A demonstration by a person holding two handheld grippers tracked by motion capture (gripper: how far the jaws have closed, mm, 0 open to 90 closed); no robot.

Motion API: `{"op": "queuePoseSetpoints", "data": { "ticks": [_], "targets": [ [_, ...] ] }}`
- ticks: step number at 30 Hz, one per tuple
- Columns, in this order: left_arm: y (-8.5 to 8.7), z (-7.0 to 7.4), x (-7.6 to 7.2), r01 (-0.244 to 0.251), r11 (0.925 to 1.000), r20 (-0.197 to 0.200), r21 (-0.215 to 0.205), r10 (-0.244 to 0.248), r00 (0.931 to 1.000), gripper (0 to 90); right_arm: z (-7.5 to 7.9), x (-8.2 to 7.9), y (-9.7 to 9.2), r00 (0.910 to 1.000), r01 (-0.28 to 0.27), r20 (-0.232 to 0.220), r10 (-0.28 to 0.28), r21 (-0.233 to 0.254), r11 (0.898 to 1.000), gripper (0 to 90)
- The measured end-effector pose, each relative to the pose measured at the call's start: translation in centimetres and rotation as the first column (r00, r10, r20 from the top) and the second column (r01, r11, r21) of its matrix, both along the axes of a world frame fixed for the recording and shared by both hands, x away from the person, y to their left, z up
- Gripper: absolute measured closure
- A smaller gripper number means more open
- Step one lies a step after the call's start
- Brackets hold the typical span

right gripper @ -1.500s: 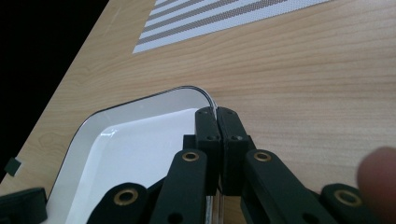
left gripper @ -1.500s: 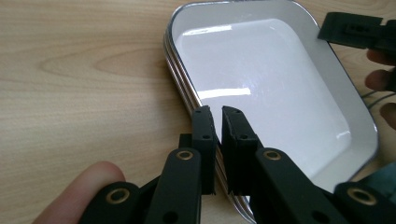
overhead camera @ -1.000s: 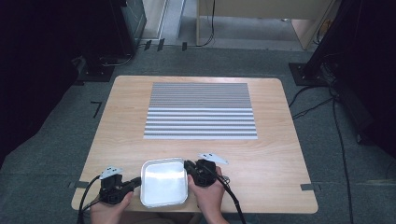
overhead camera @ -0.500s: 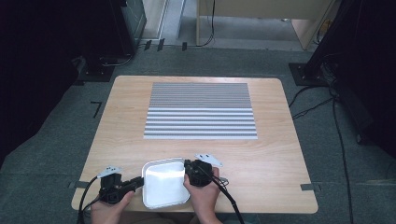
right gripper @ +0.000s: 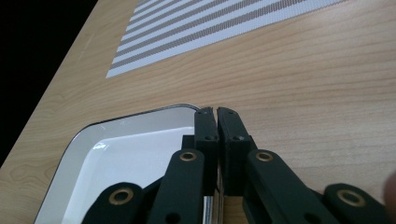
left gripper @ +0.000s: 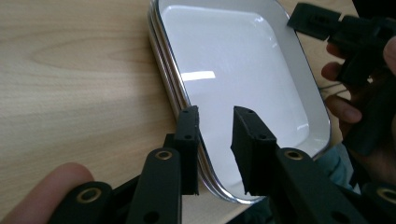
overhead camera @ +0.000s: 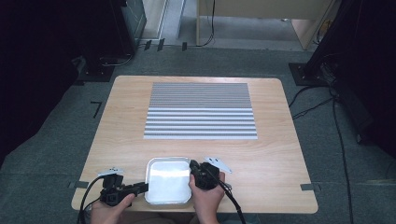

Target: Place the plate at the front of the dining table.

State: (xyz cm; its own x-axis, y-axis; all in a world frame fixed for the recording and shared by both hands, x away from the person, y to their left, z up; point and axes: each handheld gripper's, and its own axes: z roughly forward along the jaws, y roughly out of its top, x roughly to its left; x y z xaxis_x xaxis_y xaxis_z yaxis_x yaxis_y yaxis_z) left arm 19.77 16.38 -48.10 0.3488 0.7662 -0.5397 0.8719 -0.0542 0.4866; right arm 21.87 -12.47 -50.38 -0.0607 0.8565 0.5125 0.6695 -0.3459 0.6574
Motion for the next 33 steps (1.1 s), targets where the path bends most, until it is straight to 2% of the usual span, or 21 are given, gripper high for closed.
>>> {"op": "queuePoseSetpoints", "data": {
  "ticks": [1, 2, 3, 7, 13, 15, 16, 17, 18, 19, 21, 23, 25, 27, 28, 29, 30, 31, 32, 33],
  "targets": [
    [0.1, -0.1, 0.0, 0.008, 0.9999, -0.017, -0.008, -0.008, 0.9998, 71.2, 0.1, -0.1, -0.1, 0.9999, -0.001, 0.011, 0.001, -0.003, 1.000, 88.5],
    [0.1, -0.1, 0.0, 0.008, 0.9999, -0.017, -0.008, -0.008, 0.9998, 70.9, 0.2, -0.1, -0.1, 0.9999, -0.004, 0.015, 0.004, -0.006, 1.000, 88.4],
    [0.3, -0.1, 0.0, 0.013, 0.9995, -0.029, -0.028, -0.014, 0.9995, 70.5, 0.3, 0.0, -0.2, 0.9998, -0.010, 0.018, 0.010, -0.008, 1.000, 88.2],
    [0.7, -0.2, 0.0, 0.019, 0.9976, -0.048, -0.067, -0.022, 0.9986, 69.8, 0.2, 0.1, -0.4, 0.9995, -0.031, 0.000, 0.031, -0.011, 0.999, 87.5],
    [0.8, -0.5, 0.0, 0.020, 0.9962, -0.067, -0.085, -0.025, 0.9974, 68.3, 0.0, -0.1, -0.1, 0.9992, -0.040, -0.004, 0.040, -0.015, 0.999, 87.4],
    [0.7, -0.4, 0.0, 0.026, 0.9934, -0.070, -0.112, -0.034, 0.9969, 68.6, -0.1, -0.2, -0.2, 0.9995, -0.030, -0.006, 0.030, -0.004, 1.000, 88.1],
    [0.7, -0.4, 0.0, 0.026, 0.9934, -0.070, -0.112, -0.034, 0.9969, 69.0, -0.1, -0.2, -0.2, 0.9995, -0.030, -0.006, 0.030, -0.004, 1.000, 88.1],
    [0.6, -0.4, 0.0, 0.034, 0.9901, -0.070, -0.136, -0.044, 0.9966, 69.3, -0.1, -0.4, -0.2, 0.9997, -0.013, -0.019, 0.014, 0.027, 1.000, 88.8],
    [0.5, -0.4, 0.0, 0.045, 0.9860, -0.072, -0.161, -0.057, 0.9958, 70.6, -0.2, -0.4, -0.3, 0.9997, -0.006, -0.023, 0.006, 0.038, 0.999, 89.0],
    [0.1, -0.5, 0.0, 0.057, 0.9836, -0.074, -0.171, -0.071, 0.9947, 70.3, -0.2, -0.5, -0.3, 0.9996, -0.003, -0.027, 0.004, 0.057, 0.998, 89.1],
    [-0.6, -0.7, 0.0, 0.064, 0.9884, -0.071, -0.138, -0.074, 0.9947, 69.6, -0.4, -0.7, -0.2, 0.9995, 0.007, -0.032, -0.004, 0.081, 0.997, 89.2],
    [-0.8, -0.7, 0.0, 0.066, 0.9894, -0.067, -0.130, -0.075, 0.9950, 68.2, -0.4, -0.8, -0.1, 0.9995, 0.011, -0.031, -0.009, 0.085, 0.996, 89.0],
    [-0.4, -0.4, -0.1, 0.043, 0.9903, -0.051, -0.132, -0.050, 0.9975, 67.6, -0.4, -0.7, -0.2, 0.9997, 0.004, -0.026, -0.001, 0.088, 0.996, 88.7],
    [0.6, -0.1, 0.0, -0.003, 0.9903, -0.031, -0.139, -0.001, 0.9995, 66.9, -0.2, -0.7, -0.5, 0.9998, -0.016, -0.005, 0.017, 0.084, 0.996, 86.8],
    [0.6, -0.1, 0.0, -0.003, 0.9903, -0.031, -0.139, -0.001, 0.9995, 66.5, -0.1, -0.7, -0.7, 0.9995, -0.032, 0.002, 0.032, 0.082, 0.996, 85.8],
    [1.5, 0.0, 0.0, -0.044, 0.9861, -0.018, -0.160, 0.042, 0.9990, 66.4, 0.0, -0.7, -0.8, 0.9987, -0.051, 0.004, 0.050, 0.079, 0.996, 84.8],
    [1.5, 0.0, 0.0, -0.044, 0.9861, -0.018, -0.160, 0.042, 0.9990, 66.4, 0.0, -0.6, -0.8, 0.9978, -0.066, 0.001, 0.066, 0.076, 0.995, 84.3],
    [2.2, 0.0, 0.1, -0.071, 0.9799, -0.016, -0.186, 0.069, 0.9975, 66.2, 0.0, -0.6, -0.9, 0.9962, -0.087, -0.005, 0.087, 0.068, 0.994, 84.1],
    [2.2, 0.0, 0.1, -0.071, 0.9799, -0.016, -0.186, 0.069, 0.9975, 66.2, 0.0, -0.6, -0.9, 0.9962, -0.087, -0.005, 0.087, 0.068, 0.994, 84.1],
    [2.2, -0.2, 0.2, -0.070, 0.9792, -0.022, -0.190, 0.067, 0.9975, 66.1, 0.0, -0.6, -1.1, 0.9932, -0.115, -0.007, 0.116, 0.061, 0.991, 84.1]
  ]
}}
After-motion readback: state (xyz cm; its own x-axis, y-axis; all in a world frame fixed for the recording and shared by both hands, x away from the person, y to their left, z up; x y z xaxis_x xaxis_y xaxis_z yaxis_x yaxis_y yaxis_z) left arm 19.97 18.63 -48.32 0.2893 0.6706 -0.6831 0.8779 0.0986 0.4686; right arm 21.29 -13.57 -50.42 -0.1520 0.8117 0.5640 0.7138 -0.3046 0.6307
